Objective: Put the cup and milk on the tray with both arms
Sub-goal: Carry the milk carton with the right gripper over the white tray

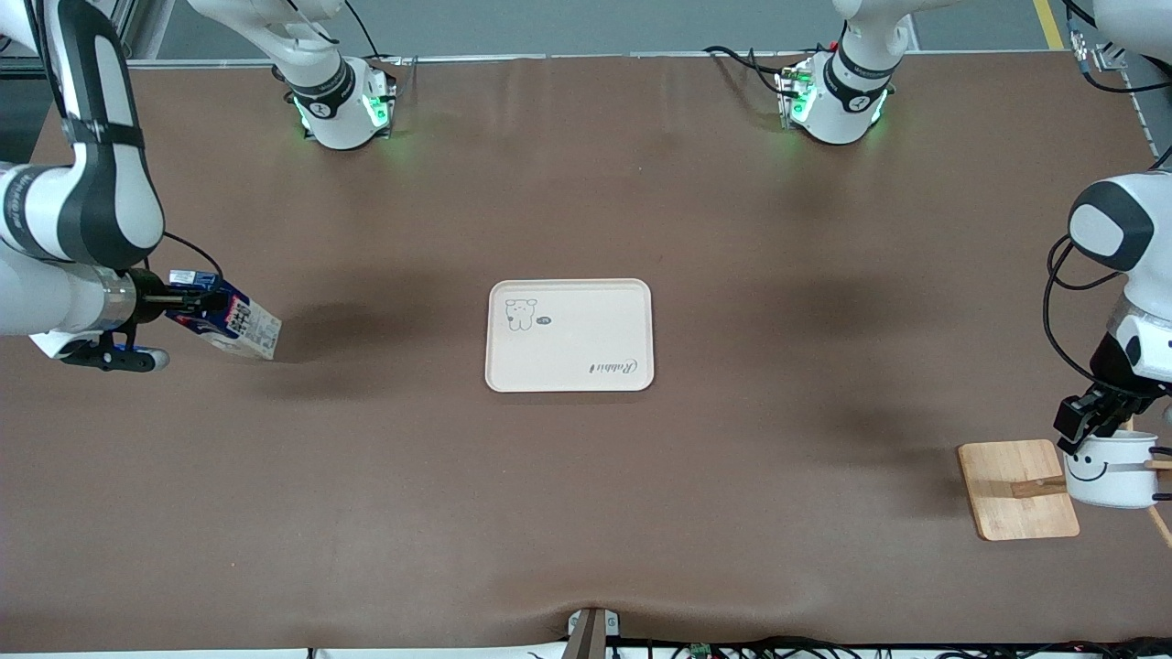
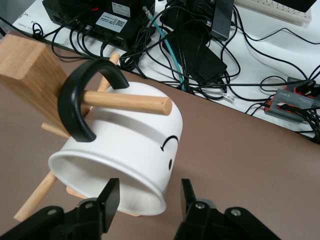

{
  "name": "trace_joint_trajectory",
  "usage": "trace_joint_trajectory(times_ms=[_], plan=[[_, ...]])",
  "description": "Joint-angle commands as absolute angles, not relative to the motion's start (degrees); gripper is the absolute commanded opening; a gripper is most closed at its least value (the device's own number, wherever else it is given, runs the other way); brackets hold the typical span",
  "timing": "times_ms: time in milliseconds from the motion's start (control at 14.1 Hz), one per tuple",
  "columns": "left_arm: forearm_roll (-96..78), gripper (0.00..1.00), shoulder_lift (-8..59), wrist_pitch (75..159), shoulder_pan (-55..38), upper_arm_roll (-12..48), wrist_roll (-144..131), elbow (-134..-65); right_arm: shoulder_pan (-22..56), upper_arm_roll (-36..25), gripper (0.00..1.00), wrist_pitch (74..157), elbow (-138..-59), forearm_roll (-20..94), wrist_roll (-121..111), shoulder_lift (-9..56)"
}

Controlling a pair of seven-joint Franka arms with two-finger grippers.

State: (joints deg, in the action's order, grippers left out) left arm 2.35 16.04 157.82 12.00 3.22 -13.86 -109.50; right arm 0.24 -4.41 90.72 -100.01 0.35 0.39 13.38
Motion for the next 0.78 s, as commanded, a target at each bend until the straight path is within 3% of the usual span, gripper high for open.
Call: trace_joint_trajectory(times_ms=[0,213,711], plan=[[2.46,0.5,17.14,158.82,11.95,3.43,-13.62,-108.37,6.13,-4.48,0.0,83.34,-93.62,5.34,1.41,13.01],[2.46,0.47,17.31,158.82,11.78,3.43,-13.54,-107.67,14.82,-4.48,0.0,82.88,-88.7,5.8,1.58,14.4],[2.55,0.31,18.11,158.82,11.51,3.43,-13.45,-106.96,31.63,-4.48,0.0,83.58,-75.95,12.74,30.02,27.4]])
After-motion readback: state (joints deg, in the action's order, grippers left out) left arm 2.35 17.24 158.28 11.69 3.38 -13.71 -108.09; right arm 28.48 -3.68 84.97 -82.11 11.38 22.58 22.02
